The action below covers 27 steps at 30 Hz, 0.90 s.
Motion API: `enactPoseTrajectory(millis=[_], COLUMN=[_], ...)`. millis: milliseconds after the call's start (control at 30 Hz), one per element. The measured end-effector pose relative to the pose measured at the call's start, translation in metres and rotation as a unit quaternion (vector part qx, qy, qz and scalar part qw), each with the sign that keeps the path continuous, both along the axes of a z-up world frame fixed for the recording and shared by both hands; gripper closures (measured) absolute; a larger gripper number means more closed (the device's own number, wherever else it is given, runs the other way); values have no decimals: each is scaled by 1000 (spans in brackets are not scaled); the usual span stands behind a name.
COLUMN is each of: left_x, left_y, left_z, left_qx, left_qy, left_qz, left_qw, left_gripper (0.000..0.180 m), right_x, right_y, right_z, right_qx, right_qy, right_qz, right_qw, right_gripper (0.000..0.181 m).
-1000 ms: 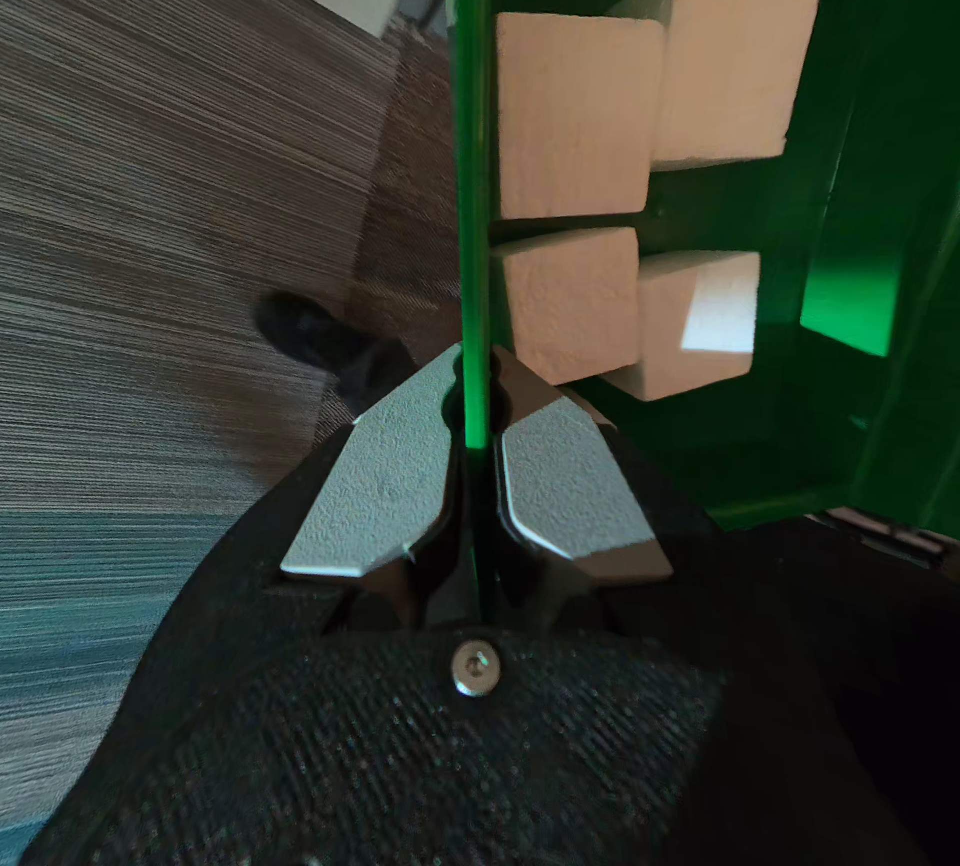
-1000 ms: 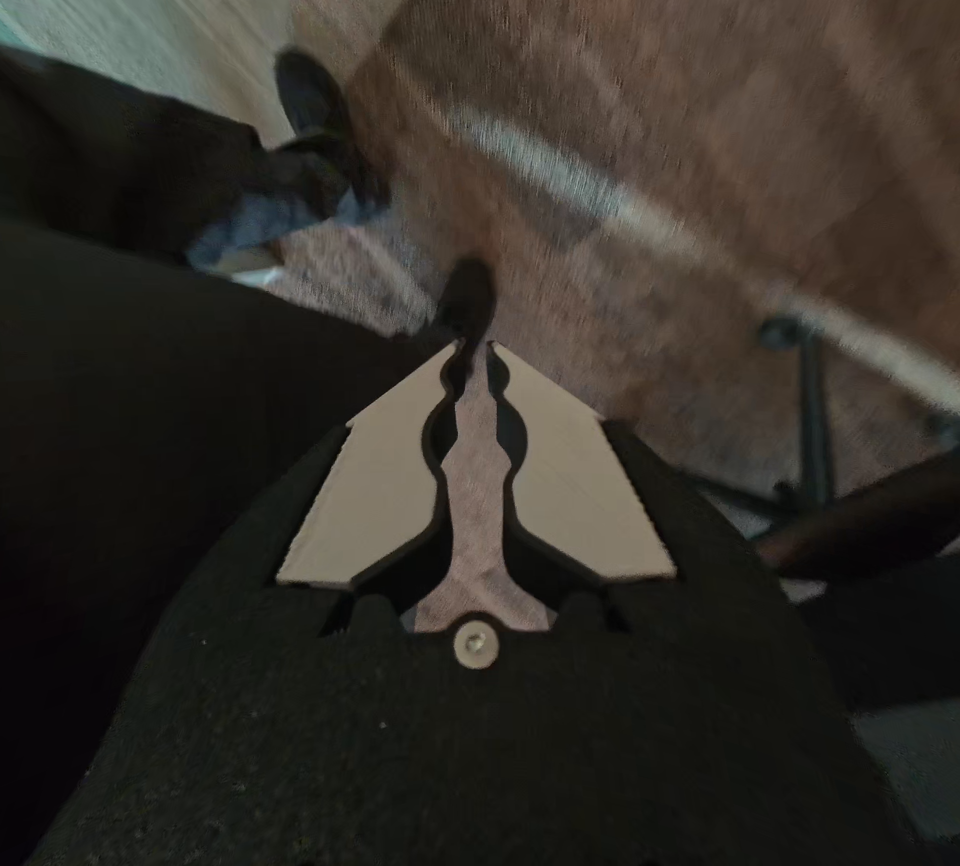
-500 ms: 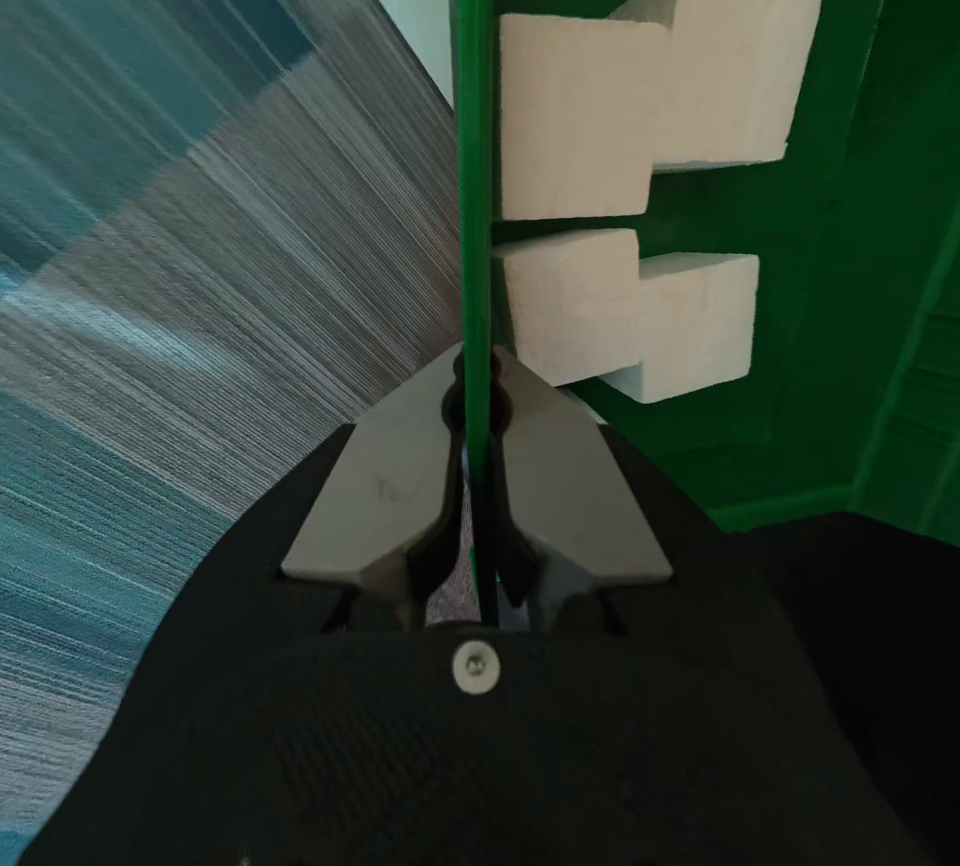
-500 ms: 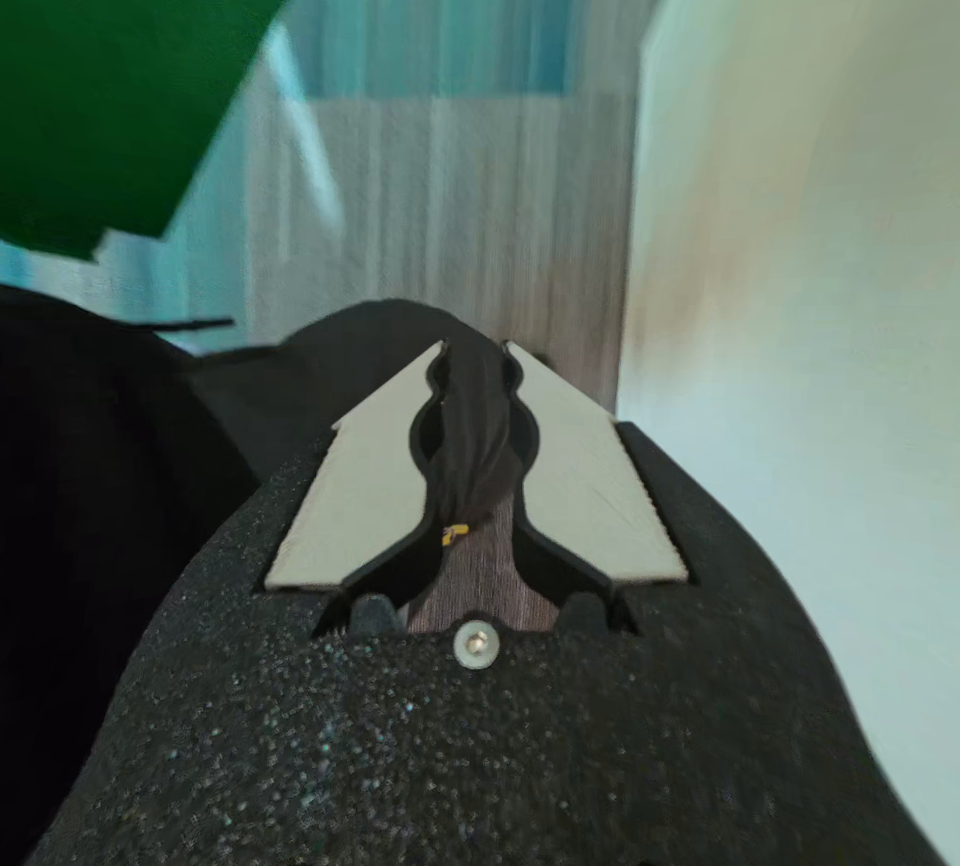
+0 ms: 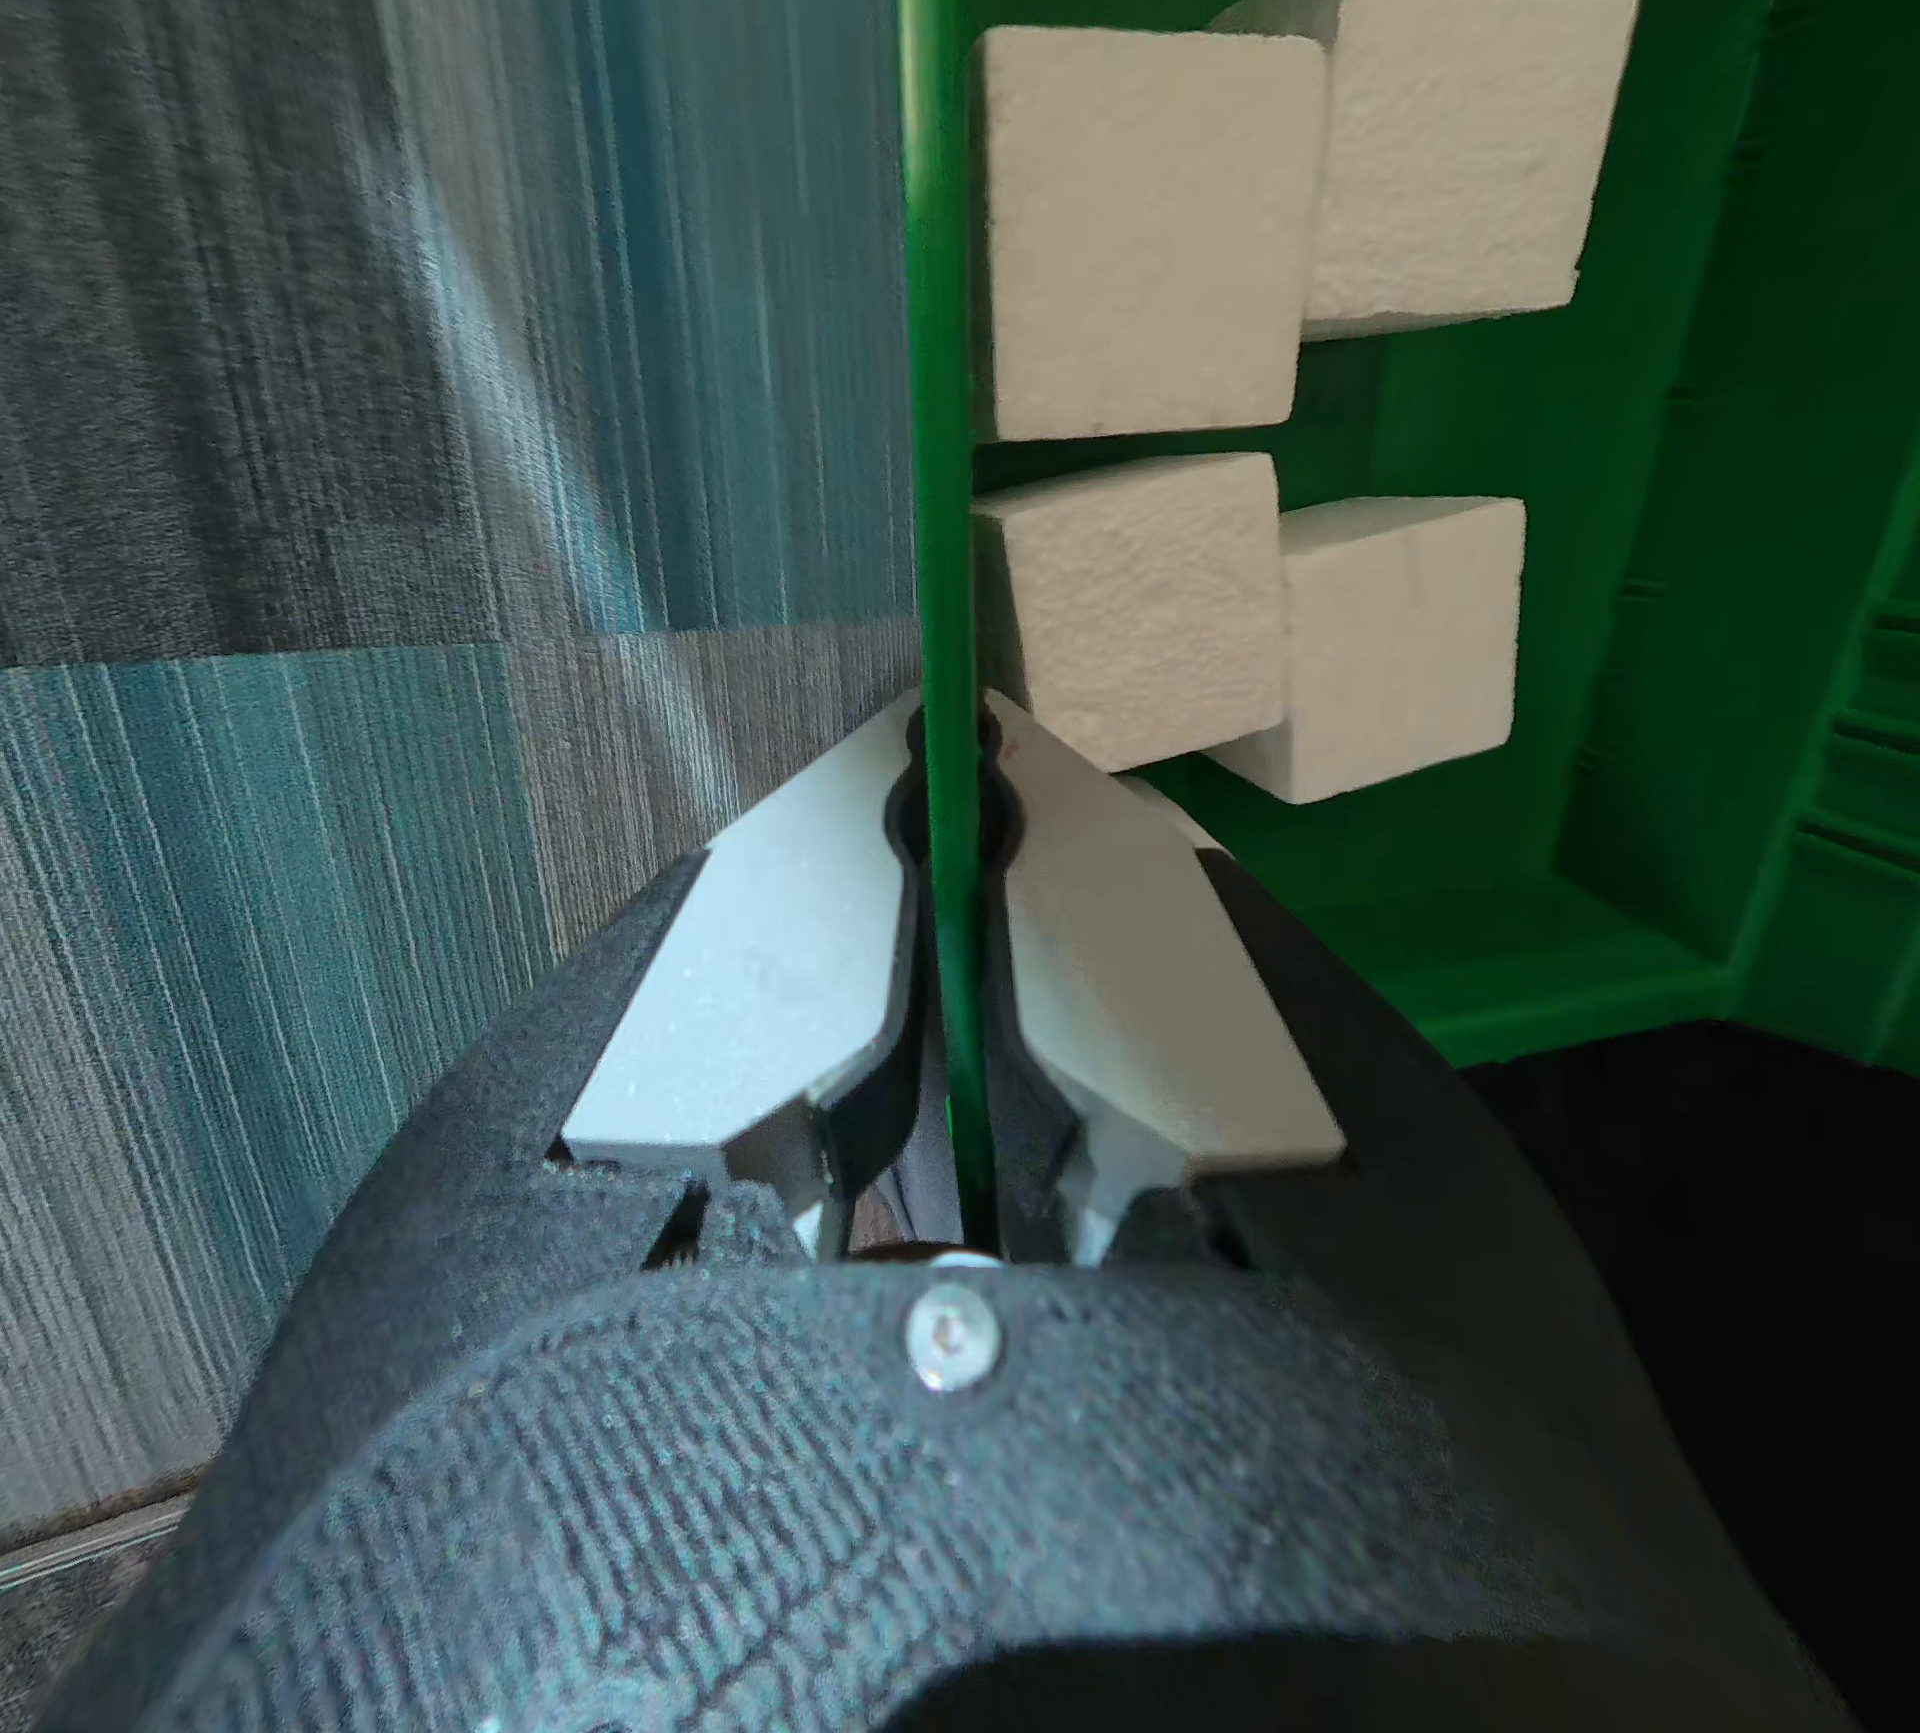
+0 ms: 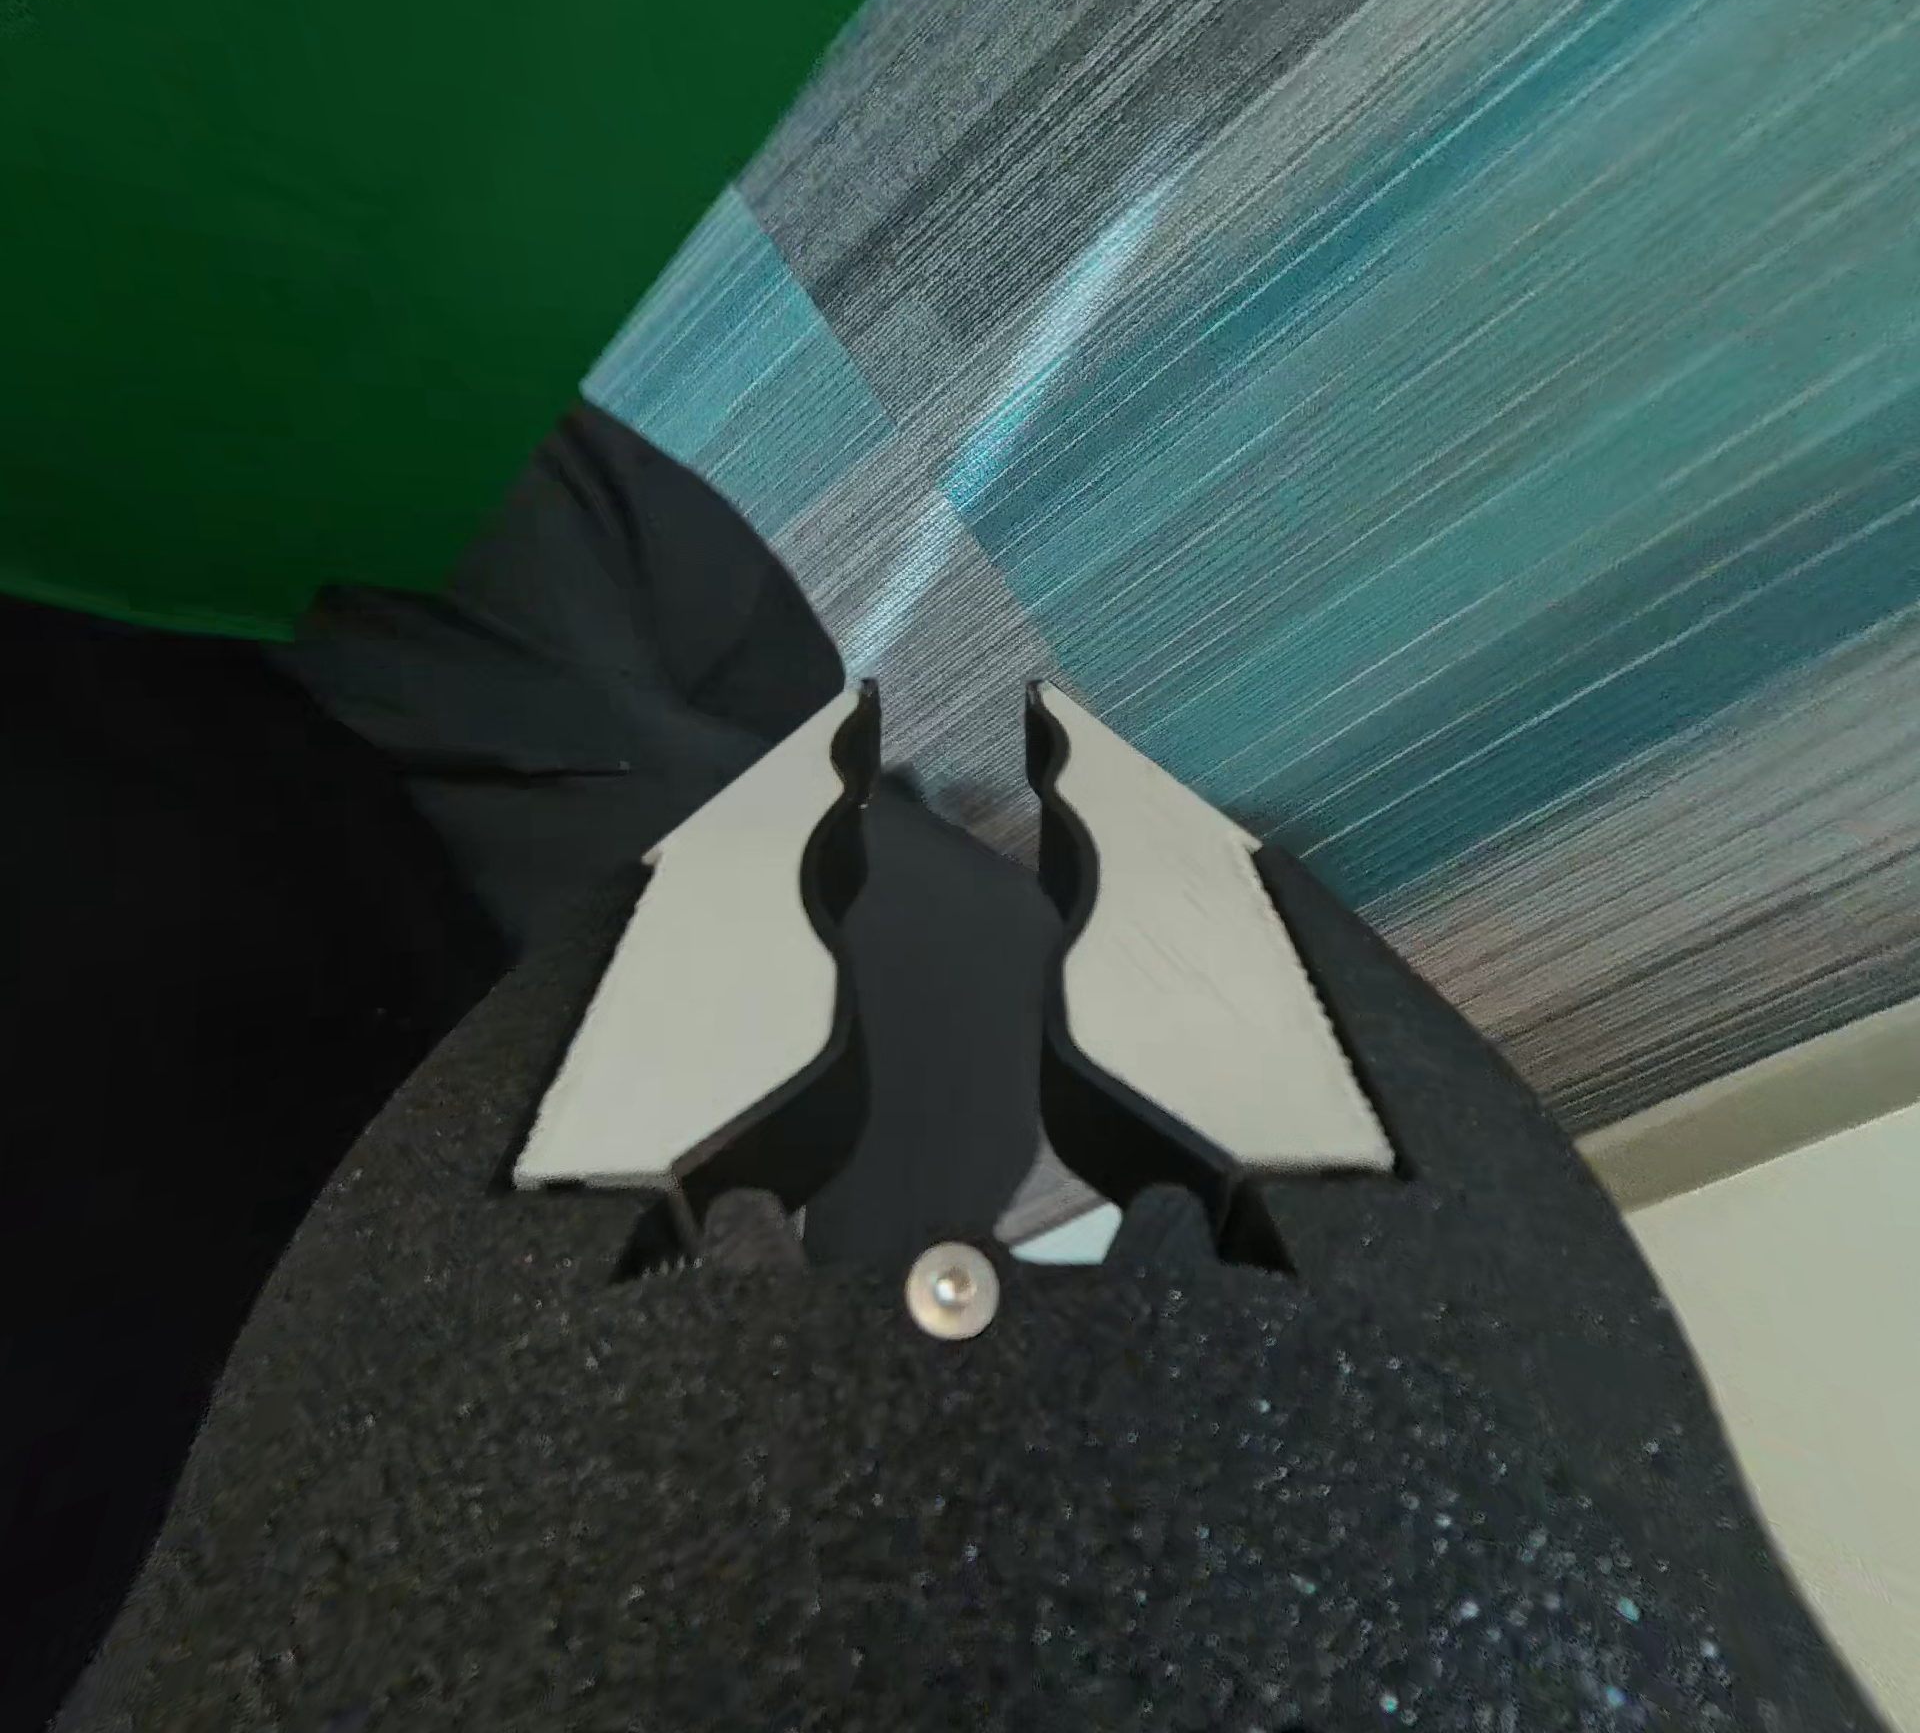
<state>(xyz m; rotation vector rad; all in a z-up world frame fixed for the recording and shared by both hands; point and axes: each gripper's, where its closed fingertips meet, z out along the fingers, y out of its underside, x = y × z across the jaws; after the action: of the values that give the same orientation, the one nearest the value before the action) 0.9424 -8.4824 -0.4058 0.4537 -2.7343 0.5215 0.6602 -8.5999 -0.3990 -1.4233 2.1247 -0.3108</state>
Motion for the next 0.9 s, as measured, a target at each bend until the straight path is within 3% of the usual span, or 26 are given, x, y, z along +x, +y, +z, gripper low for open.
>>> enactPoseTrajectory(millis=[233,333,467,633,900], left_x=[149,222,341,501,773], left_y=[-100,-149,-199,-235,-285], left_z=[-33,-39,-32,-24,-37], left_qx=[-44,-72,-65,-34,13], left_qy=[36,69,77,39,-1], left_qz=[99,116,104,102,165], left_qw=[993,988,989,993,986], left_gripper=[180,178,177,178,177], right_x=[89,101,136,302,663], right_y=[-177,-226,-261,-317,-416], right_z=[-71,-106,-109,-113,-179], right_qx=[-27,0,52,66,86], right_qy=[152,265,382,366,277], right_qz=[83,39,-22,-8,56], right_qw=[984,964,922,928,955], right_gripper=[158,158,157,157,157])
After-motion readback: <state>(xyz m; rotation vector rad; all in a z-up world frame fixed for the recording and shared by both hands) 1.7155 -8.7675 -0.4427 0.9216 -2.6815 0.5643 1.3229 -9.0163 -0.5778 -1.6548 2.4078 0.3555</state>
